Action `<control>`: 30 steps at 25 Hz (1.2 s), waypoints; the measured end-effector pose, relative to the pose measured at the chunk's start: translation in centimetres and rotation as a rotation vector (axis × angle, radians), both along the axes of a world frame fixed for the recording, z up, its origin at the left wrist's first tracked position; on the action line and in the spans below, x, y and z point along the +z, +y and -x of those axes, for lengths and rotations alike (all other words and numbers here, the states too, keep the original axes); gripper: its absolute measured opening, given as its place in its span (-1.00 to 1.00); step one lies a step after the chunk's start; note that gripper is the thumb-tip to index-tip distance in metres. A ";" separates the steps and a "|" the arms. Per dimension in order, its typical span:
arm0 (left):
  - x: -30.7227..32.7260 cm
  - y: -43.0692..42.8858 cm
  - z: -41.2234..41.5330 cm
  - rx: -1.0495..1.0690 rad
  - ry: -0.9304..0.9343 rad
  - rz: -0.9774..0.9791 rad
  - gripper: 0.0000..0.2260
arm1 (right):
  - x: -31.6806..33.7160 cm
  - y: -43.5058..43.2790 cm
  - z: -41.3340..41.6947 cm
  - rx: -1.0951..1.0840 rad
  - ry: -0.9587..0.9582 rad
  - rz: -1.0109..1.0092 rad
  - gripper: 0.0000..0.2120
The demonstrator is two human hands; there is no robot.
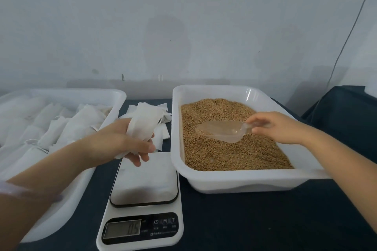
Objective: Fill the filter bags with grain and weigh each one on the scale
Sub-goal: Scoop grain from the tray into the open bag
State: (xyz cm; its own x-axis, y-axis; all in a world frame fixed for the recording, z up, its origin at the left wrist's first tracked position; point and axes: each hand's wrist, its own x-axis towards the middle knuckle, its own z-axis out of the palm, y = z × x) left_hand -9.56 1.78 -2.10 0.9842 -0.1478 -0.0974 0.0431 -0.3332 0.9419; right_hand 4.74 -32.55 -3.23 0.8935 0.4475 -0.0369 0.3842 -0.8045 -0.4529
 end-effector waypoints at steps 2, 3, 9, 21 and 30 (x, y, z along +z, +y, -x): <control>0.6 -1.7 -0.6 0.043 -0.099 -0.129 -0.78 | 0.7 -1.6 0.9 0.013 0.018 -0.074 -0.77; 0.8 -2.6 -1.0 0.056 -0.144 -0.192 -0.81 | 1.1 -2.3 1.3 0.012 0.027 -0.100 -0.77; 0.4 -5.8 -3.0 0.226 -0.169 -0.300 -0.77 | 1.2 -1.0 1.0 -0.074 -0.294 0.361 -0.75; 1.0 -4.0 -2.4 0.289 -0.128 -0.327 -0.82 | -1.9 3.1 -0.8 0.042 0.024 0.051 -0.84; 0.9 -8.4 -4.1 0.205 -0.262 -0.408 -0.78 | 4.8 -2.9 2.2 -0.003 0.032 -0.217 -0.77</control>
